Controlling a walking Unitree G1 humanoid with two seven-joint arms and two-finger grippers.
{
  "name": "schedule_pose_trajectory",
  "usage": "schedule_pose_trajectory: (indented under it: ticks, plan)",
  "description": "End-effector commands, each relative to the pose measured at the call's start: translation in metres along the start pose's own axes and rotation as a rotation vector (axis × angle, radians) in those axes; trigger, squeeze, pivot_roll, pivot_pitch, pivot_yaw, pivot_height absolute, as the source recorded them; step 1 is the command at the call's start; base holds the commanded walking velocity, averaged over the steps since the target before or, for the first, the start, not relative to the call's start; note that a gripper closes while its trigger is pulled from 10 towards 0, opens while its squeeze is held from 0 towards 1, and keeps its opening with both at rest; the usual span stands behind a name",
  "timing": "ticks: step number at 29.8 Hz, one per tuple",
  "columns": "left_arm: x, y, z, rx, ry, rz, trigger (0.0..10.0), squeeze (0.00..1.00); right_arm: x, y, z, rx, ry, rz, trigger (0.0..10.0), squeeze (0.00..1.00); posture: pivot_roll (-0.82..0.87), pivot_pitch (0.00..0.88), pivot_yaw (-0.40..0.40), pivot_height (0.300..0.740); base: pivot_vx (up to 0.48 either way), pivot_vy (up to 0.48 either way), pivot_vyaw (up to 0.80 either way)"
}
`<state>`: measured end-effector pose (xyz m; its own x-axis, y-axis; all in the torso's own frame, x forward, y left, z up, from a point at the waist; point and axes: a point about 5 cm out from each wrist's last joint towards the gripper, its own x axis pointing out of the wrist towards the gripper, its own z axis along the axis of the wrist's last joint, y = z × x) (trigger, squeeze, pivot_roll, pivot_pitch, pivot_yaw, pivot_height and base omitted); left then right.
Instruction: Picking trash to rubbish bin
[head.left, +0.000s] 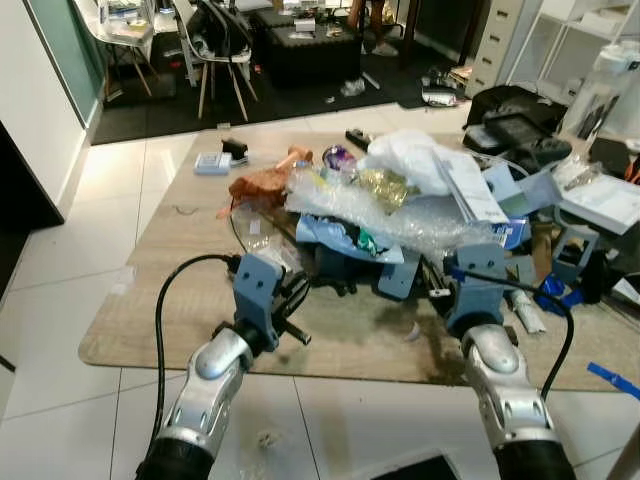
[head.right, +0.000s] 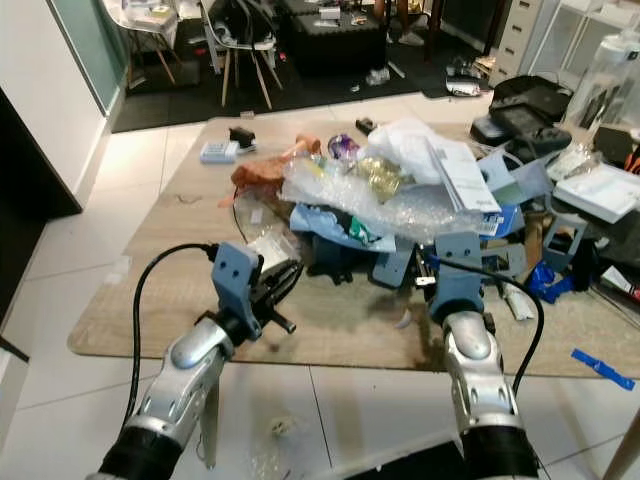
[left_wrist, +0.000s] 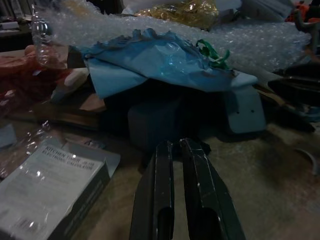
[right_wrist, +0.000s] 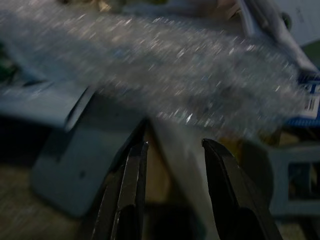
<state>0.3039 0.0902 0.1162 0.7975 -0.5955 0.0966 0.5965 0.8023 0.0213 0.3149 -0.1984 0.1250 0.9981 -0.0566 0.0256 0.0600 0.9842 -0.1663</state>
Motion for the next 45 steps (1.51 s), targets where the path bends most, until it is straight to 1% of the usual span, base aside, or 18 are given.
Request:
schedule_pose_trajectory:
  ticks: [1,12,22,23,24,28,30,45]
  plan:
    - [-0.0032,-0.0016,-0.0024,-0.002,0.011,-0.014,10.0,0.0,-0.0017,0.0032,0.0007,0.004,0.002,0.006,10.0,0.0,-0.11,0.049,0.033,0.74,0.0,0.0,0.0]
    - [-0.0026,-0.0022,-0.0025,0.004,0.016,-0.02,10.0,0.0,-0.0028,0.0041,0.0006,0.003,0.006,0.011,10.0,0.0,-0.11,0.051,0.034,0.74,0.0,-0.354,0.0]
    - [-0.0021,-0.0017,-0.0036,0.01,0.023,-0.013,10.0,0.0,-0.0042,0.0042,-0.001,0.002,0.015,0.011,10.0,0.0,-0.11,0.055,0.033,0.74,0.0,-0.443,0.0]
    - [-0.0011,0.0001,-0.0051,0.043,0.049,-0.009,10.0,0.0,-0.0039,0.004,-0.0008,0.001,0.014,0.011,10.0,0.0,-0.1,0.055,0.033,0.74,0.0,0.0,0.0]
    - [-0.0008,0.0003,-0.0059,0.049,0.057,-0.013,10.0,0.0,-0.0039,0.0037,-0.0007,0.001,0.014,0.011,10.0,0.0,-0.1,0.055,0.032,0.74,0.0,0.375,0.0]
    - [0.0,0.0005,-0.0076,0.033,0.078,-0.006,10.0,0.0,-0.0036,0.0027,-0.0002,0.003,0.014,0.006,10.0,0.0,-0.11,0.057,0.034,0.74,0.0,0.451,0.0]
    - [0.0007,0.0002,-0.0077,0.045,0.083,0.0,10.0,0.0,-0.0035,0.0025,-0.0001,0.003,0.014,0.005,10.0,0.0,-0.11,0.058,0.035,0.74,0.0,0.238,0.0]
    - [0.0012,-0.0037,-0.0045,0.057,0.058,-0.007,10.0,0.0,-0.0037,0.0005,0.0003,0.001,0.014,0.0,10.0,0.0,-0.11,0.061,0.034,0.74,0.0,0.0,0.0]
